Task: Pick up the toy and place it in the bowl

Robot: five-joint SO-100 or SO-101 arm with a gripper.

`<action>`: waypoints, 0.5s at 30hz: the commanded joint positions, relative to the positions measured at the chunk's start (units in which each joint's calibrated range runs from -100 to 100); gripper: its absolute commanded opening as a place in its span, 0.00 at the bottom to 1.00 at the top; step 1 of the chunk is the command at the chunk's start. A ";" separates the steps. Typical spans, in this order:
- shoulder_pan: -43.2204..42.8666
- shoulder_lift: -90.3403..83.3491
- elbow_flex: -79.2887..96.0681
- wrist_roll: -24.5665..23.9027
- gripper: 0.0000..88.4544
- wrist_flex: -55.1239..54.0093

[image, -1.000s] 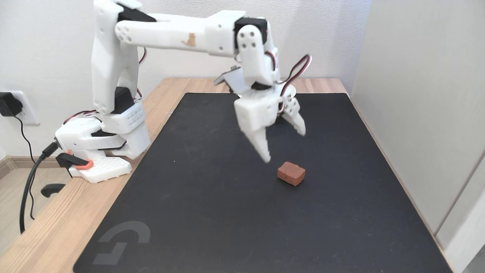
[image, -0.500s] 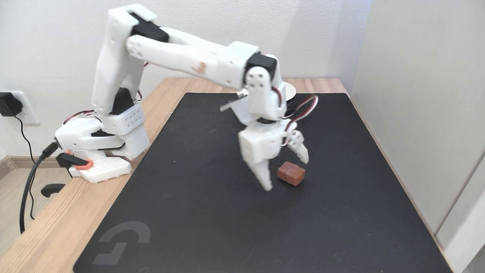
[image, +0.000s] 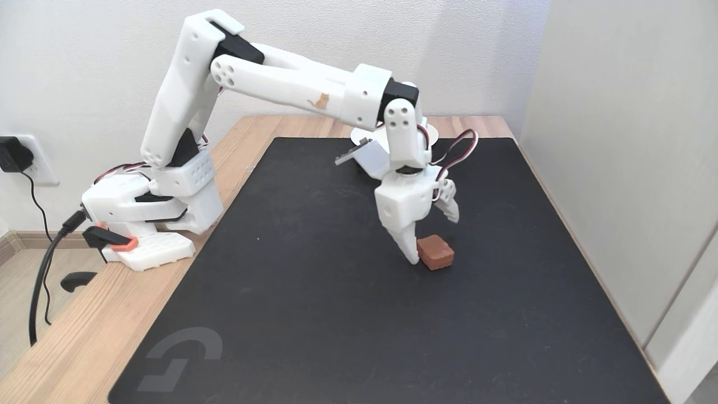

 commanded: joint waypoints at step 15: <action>4.97 1.92 -0.44 -0.42 0.35 0.50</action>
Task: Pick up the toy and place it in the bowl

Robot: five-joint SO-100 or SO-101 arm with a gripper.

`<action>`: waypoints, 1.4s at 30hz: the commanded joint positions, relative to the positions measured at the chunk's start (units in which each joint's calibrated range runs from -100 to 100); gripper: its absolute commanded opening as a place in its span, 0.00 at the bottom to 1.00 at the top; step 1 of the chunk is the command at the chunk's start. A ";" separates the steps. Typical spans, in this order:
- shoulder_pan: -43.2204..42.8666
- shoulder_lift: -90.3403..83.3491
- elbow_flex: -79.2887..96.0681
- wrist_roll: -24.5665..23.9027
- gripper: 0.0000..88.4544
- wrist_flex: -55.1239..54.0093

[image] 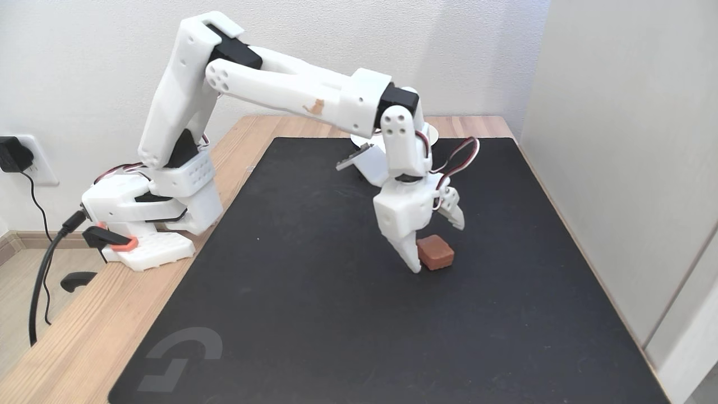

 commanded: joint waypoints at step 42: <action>-40.10 -25.84 -0.39 -24.58 0.03 -5.77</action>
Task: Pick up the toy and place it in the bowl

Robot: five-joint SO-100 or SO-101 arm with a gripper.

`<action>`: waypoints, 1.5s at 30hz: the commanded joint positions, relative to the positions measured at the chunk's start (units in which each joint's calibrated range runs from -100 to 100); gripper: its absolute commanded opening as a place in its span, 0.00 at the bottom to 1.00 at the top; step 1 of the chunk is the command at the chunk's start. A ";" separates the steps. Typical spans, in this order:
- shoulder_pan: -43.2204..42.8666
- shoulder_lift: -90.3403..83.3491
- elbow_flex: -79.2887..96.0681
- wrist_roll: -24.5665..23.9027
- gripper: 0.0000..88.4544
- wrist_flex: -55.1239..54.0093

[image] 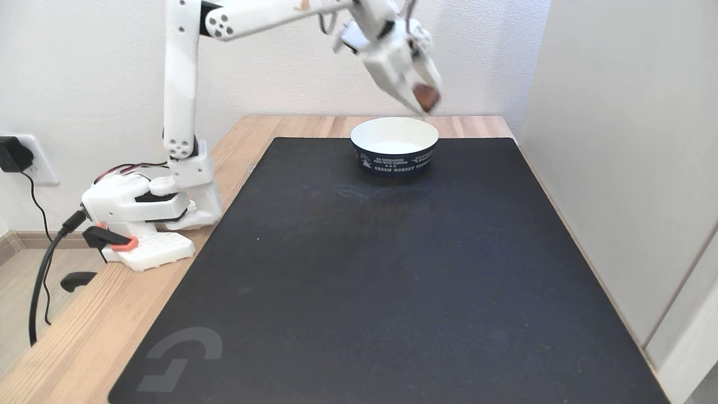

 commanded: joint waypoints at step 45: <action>13.84 -61.13 69.94 -11.51 0.03 -22.95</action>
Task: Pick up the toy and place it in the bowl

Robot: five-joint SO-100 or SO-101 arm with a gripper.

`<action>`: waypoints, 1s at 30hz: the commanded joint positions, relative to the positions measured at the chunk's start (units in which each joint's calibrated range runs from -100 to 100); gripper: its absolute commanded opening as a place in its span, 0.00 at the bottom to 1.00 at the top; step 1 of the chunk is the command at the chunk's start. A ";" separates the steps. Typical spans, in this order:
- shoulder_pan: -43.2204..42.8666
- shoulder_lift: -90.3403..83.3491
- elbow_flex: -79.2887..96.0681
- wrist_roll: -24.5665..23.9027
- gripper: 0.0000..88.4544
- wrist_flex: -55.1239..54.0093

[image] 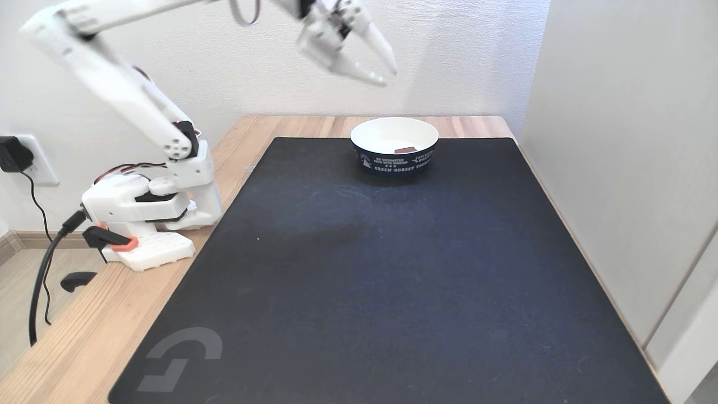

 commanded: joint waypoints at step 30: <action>16.05 -70.77 78.81 5.02 0.03 -0.39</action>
